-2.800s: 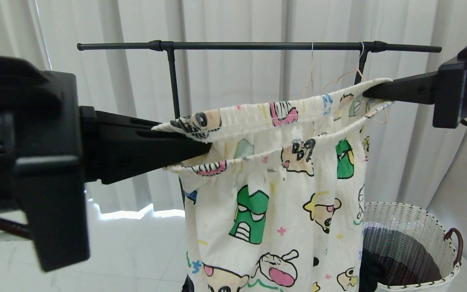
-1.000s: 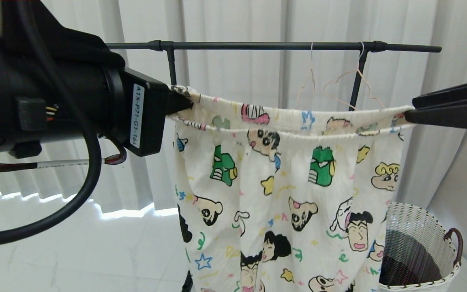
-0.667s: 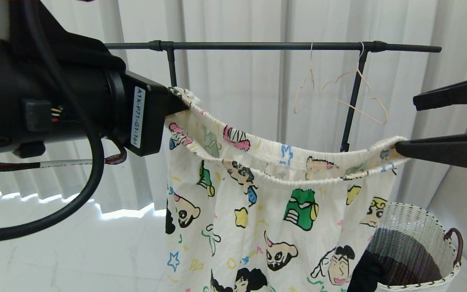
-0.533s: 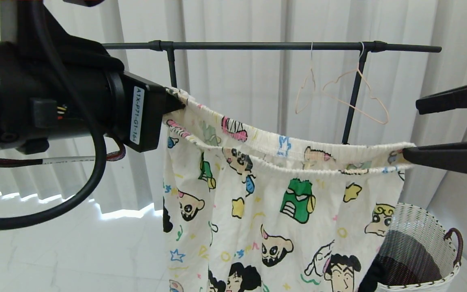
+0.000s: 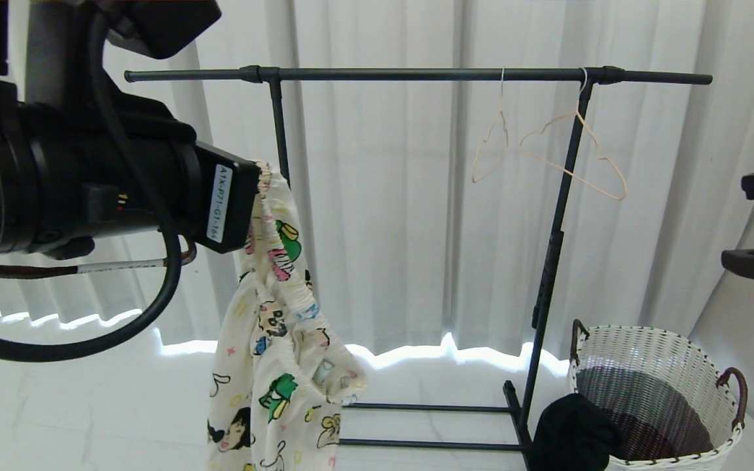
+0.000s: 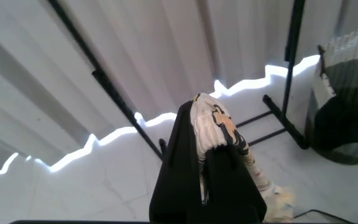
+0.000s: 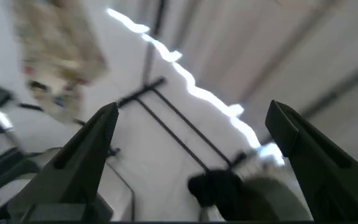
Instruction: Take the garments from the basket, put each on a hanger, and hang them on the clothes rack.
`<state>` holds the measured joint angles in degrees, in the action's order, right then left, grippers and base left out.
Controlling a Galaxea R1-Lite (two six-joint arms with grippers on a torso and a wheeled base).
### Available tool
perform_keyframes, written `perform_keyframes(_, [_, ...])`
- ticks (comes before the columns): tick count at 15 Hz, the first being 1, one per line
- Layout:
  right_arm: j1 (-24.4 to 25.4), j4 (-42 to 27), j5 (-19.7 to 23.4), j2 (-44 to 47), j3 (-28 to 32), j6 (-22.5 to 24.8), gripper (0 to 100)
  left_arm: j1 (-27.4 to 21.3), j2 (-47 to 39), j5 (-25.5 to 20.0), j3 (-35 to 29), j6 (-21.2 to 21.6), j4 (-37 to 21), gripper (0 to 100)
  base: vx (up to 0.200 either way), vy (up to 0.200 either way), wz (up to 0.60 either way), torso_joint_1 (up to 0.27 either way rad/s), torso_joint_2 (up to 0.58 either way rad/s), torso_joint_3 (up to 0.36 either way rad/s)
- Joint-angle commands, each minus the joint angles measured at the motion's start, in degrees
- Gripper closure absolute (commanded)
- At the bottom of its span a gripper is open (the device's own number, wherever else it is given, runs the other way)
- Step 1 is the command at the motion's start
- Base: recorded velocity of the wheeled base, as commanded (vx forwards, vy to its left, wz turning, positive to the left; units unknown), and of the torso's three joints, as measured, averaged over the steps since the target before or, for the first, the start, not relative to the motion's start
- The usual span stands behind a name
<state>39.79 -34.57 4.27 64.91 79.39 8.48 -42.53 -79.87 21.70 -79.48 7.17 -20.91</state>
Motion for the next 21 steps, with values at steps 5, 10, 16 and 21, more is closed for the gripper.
perform_keyframes(5, [-31.79,-12.45,-7.17,-0.67,-3.27,0.66,0,15.37,12.02,-0.08,15.94,-0.4,1.13,100,0.0,0.0,0.0,0.0,0.0,0.0])
perform_keyframes(10, [-33.81,-6.56,-8.31,-1.72,-10.04,4.0,0,19.07,19.14,0.01,30.62,-0.05,7.64,100,0.0,0.0,0.0,0.0,0.0,0.0])
perform_keyframes(16, [-33.99,1.17,-10.07,-5.59,-18.04,7.25,0,20.56,18.96,0.01,30.88,-0.05,7.64,100,0.0,0.0,0.0,0.0,0.0,0.0])
perform_keyframes(21, [-35.57,3.99,-9.8,-5.94,-19.97,7.42,0,20.56,18.96,0.01,30.97,0.04,7.64,100,0.0,0.0,0.0,0.0,0.0,0.0])
